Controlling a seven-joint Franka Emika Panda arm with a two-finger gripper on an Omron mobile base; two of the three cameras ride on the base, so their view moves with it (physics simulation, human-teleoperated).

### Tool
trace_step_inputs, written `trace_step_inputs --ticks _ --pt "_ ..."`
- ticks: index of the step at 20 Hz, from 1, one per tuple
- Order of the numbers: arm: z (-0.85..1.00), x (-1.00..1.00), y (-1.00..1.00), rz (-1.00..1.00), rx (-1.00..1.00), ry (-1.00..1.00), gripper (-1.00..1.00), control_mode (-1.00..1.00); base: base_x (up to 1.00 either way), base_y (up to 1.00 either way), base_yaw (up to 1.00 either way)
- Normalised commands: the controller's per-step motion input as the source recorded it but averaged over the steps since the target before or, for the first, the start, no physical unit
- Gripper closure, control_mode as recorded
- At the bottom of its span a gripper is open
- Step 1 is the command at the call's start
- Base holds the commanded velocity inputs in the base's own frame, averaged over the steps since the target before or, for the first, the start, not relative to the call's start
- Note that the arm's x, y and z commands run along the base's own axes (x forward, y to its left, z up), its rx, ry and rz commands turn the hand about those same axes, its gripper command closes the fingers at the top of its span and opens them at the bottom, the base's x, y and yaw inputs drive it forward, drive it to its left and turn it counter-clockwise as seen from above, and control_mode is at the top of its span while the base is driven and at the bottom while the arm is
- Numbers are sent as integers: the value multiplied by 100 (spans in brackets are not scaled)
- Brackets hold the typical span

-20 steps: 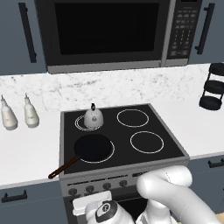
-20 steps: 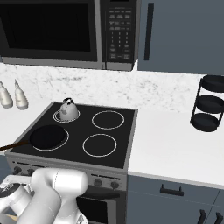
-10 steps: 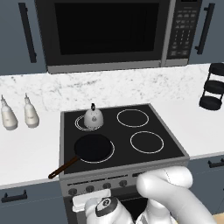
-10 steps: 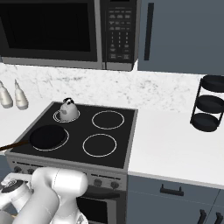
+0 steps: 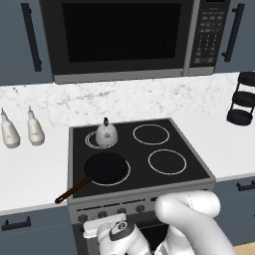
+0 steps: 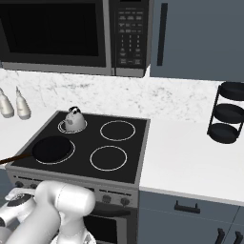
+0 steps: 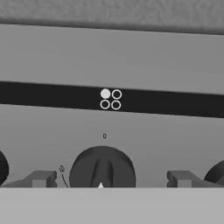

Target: Pick the kettle from the counter and place it on a stove burner. Then turn the burner on.

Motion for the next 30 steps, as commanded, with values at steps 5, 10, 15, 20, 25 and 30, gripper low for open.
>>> trace_step_inputs --ticks 5,10,15,20,25,30 --pt "-20 5 0 0 0 5 -100 -100 0 0 0" --pt "-2 0 1 0 0 2 -100 -100 0 0 0" --pt "0 0 0 0 0 0 100 -100 0 0 0" --pt "0 0 0 0 0 0 100 -100 0 0 0" --pt "1 -1 0 0 0 0 100 -100 0 0 0" --pt "11 -10 0 0 -5 0 100 -100 0 0 0"
